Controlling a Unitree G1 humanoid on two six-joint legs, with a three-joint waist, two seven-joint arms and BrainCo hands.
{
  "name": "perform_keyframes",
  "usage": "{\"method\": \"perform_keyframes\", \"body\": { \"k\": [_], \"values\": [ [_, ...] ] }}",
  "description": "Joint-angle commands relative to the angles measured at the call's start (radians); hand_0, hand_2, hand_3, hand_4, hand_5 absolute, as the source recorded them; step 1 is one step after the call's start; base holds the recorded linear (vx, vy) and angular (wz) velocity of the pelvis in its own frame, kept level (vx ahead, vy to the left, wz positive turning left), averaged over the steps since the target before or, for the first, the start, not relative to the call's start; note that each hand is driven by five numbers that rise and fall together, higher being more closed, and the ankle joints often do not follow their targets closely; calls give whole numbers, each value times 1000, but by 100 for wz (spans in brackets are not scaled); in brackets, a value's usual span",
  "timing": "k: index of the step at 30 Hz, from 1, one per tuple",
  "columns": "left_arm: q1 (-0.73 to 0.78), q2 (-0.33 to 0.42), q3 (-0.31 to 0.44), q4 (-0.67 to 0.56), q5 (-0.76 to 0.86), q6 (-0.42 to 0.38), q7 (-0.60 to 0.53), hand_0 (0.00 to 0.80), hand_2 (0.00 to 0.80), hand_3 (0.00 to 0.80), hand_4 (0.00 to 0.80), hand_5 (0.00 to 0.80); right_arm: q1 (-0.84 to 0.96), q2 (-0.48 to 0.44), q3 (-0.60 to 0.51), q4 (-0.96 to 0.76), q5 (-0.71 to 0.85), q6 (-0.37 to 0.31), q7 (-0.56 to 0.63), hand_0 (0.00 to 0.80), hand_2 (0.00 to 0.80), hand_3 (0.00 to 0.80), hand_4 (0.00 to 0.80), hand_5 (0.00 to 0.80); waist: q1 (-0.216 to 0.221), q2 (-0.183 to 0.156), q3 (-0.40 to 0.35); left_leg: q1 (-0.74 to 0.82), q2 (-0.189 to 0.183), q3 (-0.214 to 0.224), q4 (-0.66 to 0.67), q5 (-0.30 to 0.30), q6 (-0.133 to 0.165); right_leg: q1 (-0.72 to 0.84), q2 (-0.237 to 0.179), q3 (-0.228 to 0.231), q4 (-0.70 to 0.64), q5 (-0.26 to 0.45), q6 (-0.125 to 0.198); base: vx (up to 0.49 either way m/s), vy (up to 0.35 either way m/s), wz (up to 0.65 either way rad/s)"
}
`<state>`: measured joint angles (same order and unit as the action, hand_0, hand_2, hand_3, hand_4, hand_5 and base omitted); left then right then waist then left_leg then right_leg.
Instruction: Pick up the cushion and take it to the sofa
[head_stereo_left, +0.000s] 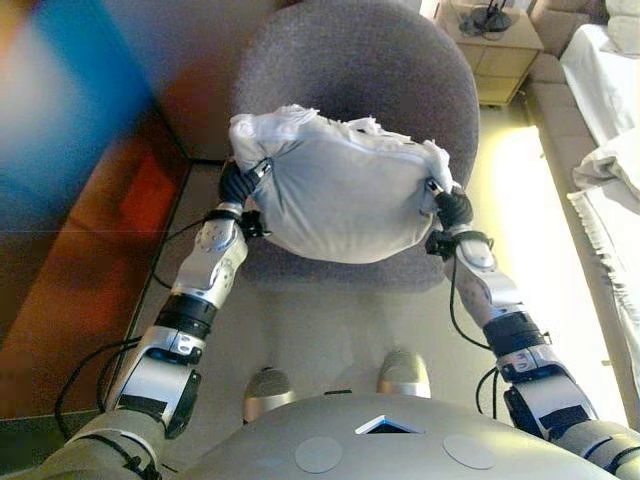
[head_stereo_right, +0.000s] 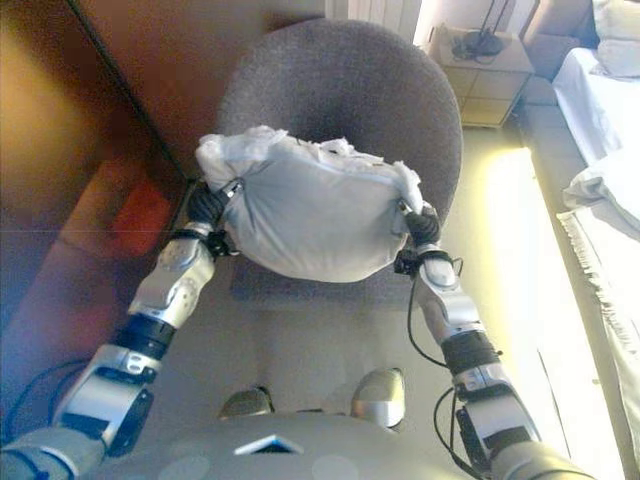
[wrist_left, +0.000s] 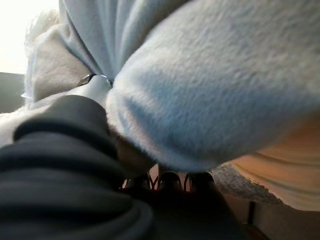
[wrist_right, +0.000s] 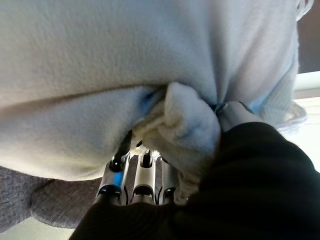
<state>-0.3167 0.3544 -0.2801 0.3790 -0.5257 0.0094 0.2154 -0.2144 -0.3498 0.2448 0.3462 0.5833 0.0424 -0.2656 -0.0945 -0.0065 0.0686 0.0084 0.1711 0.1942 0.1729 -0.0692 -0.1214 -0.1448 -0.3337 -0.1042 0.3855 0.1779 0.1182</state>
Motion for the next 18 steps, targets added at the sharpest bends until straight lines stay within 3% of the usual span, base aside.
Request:
{"method": "perform_keyframes", "body": {
  "k": [1,5,8,12,15,18],
  "values": [
    [-136,-32,-36,-40,-17,-110,-57,800,800,800,800,800,-125,63,13,-38,48,-120,27,800,800,800,800,800,-2,-12,-20,84,-106,25,-38,-47,93,-28,57,61,59,40,83,266,-97,-2],
    [-150,-56,-52,-10,6,-105,-46,800,800,800,800,800,-115,45,-5,-26,75,-100,44,800,800,800,800,800,-54,-50,-25,141,-136,-21,-59,-85,80,-34,119,107,-225,22,95,353,-111,29],
    [-157,-65,-62,-7,19,-101,-38,800,800,800,800,800,-107,22,-17,-37,92,-93,63,800,800,800,800,800,-98,-65,-19,189,-153,-53,-78,-126,95,-94,163,145,-362,79,112,403,-74,93],
    [-136,-50,-34,-39,32,-84,-73,800,800,800,800,800,-101,10,-54,-65,93,-74,87,800,800,800,800,800,-119,-73,0,254,-158,-70,-76,-185,125,-173,188,82,-392,117,107,439,-108,19],
    [-109,-59,1,-62,40,-71,-88,800,800,800,800,800,-95,12,-66,-71,74,-56,122,800,800,800,800,800,-115,-80,-16,264,-148,-46,-41,-200,126,-149,175,56,-334,89,94,381,-125,-9],
    [-58,-51,34,-94,9,-63,-81,800,800,800,800,800,-68,21,-57,-105,71,-15,153,800,800,800,800,800,-129,-52,-63,308,-66,-21,39,-74,57,-131,200,48,-270,22,54,346,-139,15]
  ]
}}
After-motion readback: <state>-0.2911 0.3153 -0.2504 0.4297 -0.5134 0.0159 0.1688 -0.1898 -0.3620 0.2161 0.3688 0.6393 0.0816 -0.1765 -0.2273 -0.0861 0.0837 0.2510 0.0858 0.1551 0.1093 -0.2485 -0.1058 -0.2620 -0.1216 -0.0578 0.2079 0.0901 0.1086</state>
